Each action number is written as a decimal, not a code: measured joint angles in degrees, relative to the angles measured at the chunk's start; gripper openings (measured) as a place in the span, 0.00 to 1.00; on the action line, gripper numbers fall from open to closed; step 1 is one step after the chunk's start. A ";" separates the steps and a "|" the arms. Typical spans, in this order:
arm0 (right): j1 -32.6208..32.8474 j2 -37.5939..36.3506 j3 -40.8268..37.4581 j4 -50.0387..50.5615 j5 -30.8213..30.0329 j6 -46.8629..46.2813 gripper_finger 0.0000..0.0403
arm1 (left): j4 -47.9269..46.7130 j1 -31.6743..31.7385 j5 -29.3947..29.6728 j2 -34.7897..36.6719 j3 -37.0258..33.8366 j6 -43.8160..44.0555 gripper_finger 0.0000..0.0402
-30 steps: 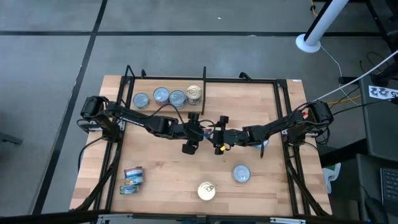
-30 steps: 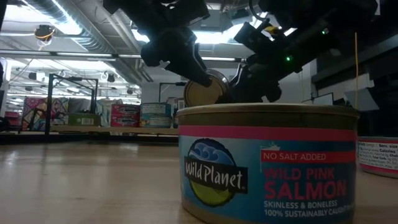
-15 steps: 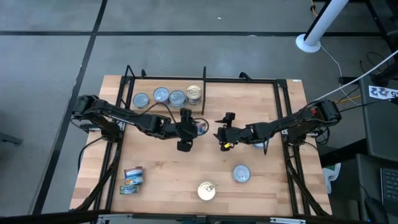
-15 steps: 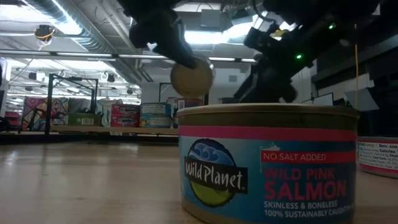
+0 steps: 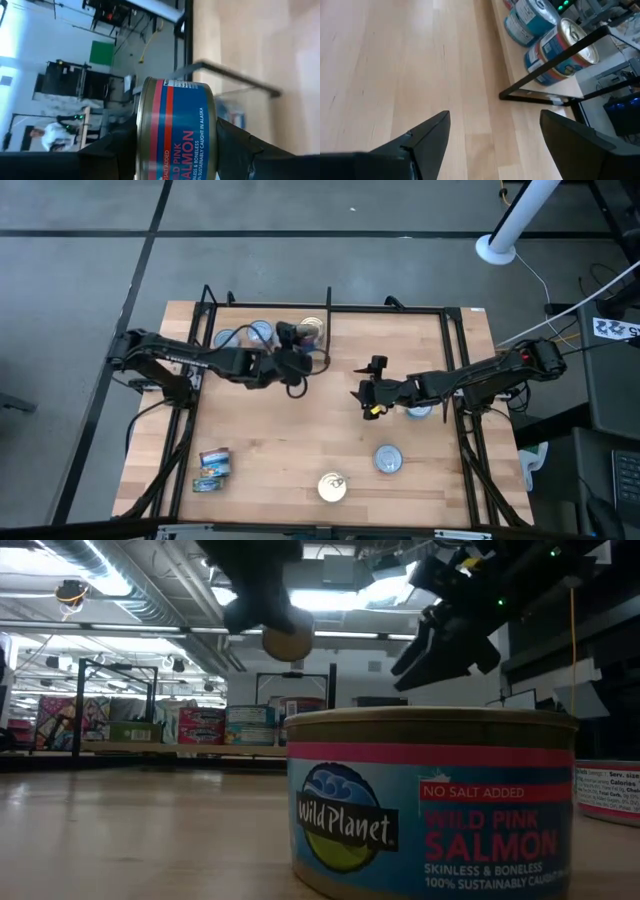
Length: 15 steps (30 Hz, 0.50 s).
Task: Stack canned seafood by type on shelf
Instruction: Stack the blue pink tuna can on top of the blue pink tuna can on the shelf
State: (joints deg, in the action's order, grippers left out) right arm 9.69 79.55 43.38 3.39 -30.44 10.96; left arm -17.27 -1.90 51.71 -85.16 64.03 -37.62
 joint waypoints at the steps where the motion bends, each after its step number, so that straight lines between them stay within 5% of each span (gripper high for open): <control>1: 0.00 -0.09 0.00 -0.03 0.00 0.00 0.76 | 0.02 0.94 0.02 -0.32 0.00 -0.31 0.49; 15: 0.02 -0.11 0.00 -0.25 2.55 0.01 0.76 | 7.07 9.64 -0.80 -8.18 0.00 -8.63 0.49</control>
State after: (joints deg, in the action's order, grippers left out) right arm 9.72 79.44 43.38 3.14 -27.89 10.97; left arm -10.20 7.73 50.91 -93.34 64.03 -46.25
